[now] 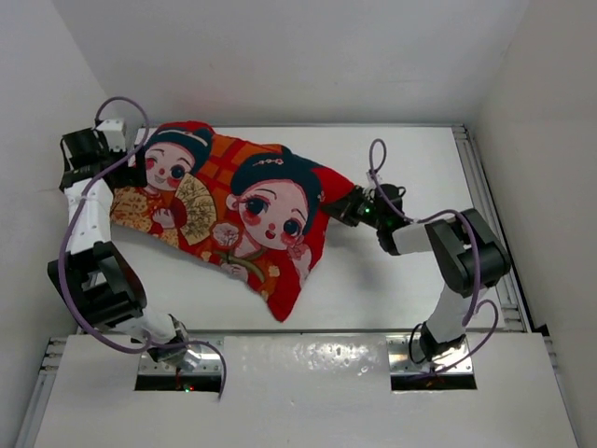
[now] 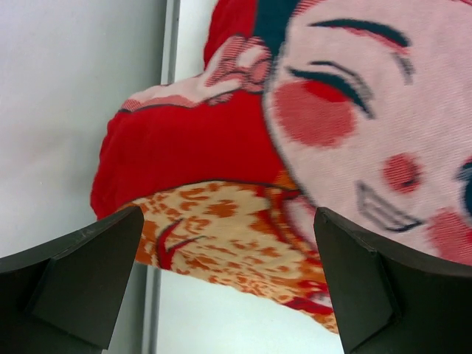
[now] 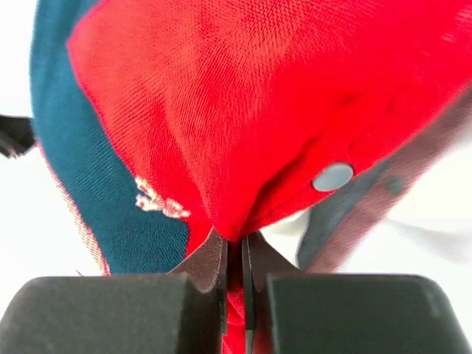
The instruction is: Put the pillow into the pillowcase
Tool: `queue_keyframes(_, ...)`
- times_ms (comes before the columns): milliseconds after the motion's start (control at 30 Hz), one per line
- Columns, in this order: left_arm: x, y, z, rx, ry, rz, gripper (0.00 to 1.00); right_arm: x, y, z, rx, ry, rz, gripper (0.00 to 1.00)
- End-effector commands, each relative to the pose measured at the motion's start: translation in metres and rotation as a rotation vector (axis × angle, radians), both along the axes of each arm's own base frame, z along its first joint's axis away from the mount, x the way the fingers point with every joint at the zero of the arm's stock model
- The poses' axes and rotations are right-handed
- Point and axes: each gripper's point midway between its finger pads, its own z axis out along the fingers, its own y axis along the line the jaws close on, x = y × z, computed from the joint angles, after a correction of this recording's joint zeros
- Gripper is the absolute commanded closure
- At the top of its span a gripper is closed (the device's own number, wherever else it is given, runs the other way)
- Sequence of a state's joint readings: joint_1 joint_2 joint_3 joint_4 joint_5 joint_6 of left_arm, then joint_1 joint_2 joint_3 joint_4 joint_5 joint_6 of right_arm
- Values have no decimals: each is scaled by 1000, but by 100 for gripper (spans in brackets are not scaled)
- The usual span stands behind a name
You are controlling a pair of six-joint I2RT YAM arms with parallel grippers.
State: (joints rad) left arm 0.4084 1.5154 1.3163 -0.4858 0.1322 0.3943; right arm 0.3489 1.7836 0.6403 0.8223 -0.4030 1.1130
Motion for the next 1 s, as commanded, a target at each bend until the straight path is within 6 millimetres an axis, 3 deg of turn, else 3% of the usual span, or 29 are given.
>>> queue_keyframes(0, 13, 0, 52, -38, -183, -42, 0, 38, -42, 34, 39, -110, -104, 100)
queue_keyframes(100, 3, 5, 54, -49, -184, -40, 0, 57, -73, 37, -53, -105, -45, 100)
queue_keyframes(133, -1, 6, 51, -59, -171, -37, 0, 81, -76, 66, -73, -155, 1, 100)
queue_keyframes(167, -3, 3, 48, -69, -162, -42, 0, 77, -85, 46, -183, -69, 51, 100)
queue_keyframes(200, -5, -1, 47, -79, -163, -60, 0, 108, -95, 86, -235, -159, 49, 100)
queue_keyframes(233, -7, -6, 40, -96, -148, -72, 0, 118, -104, 87, -309, -147, 36, 100)
queue_keyframes(267, -8, -12, 36, -108, -142, -87, 0, 116, -112, 66, -388, -75, 73, 100)
queue_keyframes(300, -9, -19, 34, -119, -142, -118, 0, 134, -115, 91, -419, -132, 60, 100)
queue_keyframes(367, -10, -36, 18, -145, -109, -161, 0, 142, -119, 87, -437, -115, 53, 100)
queue_keyframes(400, -10, -43, 14, -154, -103, -183, 0, 147, -122, 92, -428, -120, 41, 54)
queue_keyframes(433, -10, -54, 1, -172, -77, -207, 0, 148, -122, 91, -405, -101, 31, 24)
queue_keyframes(467, -11, -59, -3, -182, -68, -217, 0, 146, -122, 89, -395, -87, 30, 2)
queue_keyframes(567, -13, -72, -24, -229, -16, -243, 0, 131, -135, 71, -422, -37, -19, 1)
queue_keyframes(600, -18, -76, -29, -245, 11, -261, 0, 110, -141, 58, -433, 0, -32, 1)
queue_keyframes(667, -26, -79, -39, -254, 51, -287, 0, 98, -151, 55, -437, -23, -78, 1)
queue_keyframes(700, -34, -79, -49, -243, 82, -304, 0, 76, -164, 47, -436, -3, -104, 1)
queue_keyframes(767, -46, -72, -55, -221, 89, -287, 0, 60, -170, 45, -434, -24, -114, 1)
queue_keyframes(800, -56, -66, -71, -206, 112, -269, 0, 37, -168, 36, -429, -6, -96, 1)
queue_keyframes(867, -67, -63, -81, -173, 122, -270, 0, 24, -164, 34, -425, -45, -92, 1)
queue_keyframes(900, -76, -66, -95, -181, 147, -276, 0, 3, -159, 14, -410, -8, -68, 1)
queue_keyframes(933, -80, -69, -98, -180, 150, -285, 0, 2, -150, 22, -384, -63, -66, 1)
queue_keyframes(967, -82, -70, -103, -179, 151, -279, 0, -13, -145, 6, -368, -39, -51, 1)
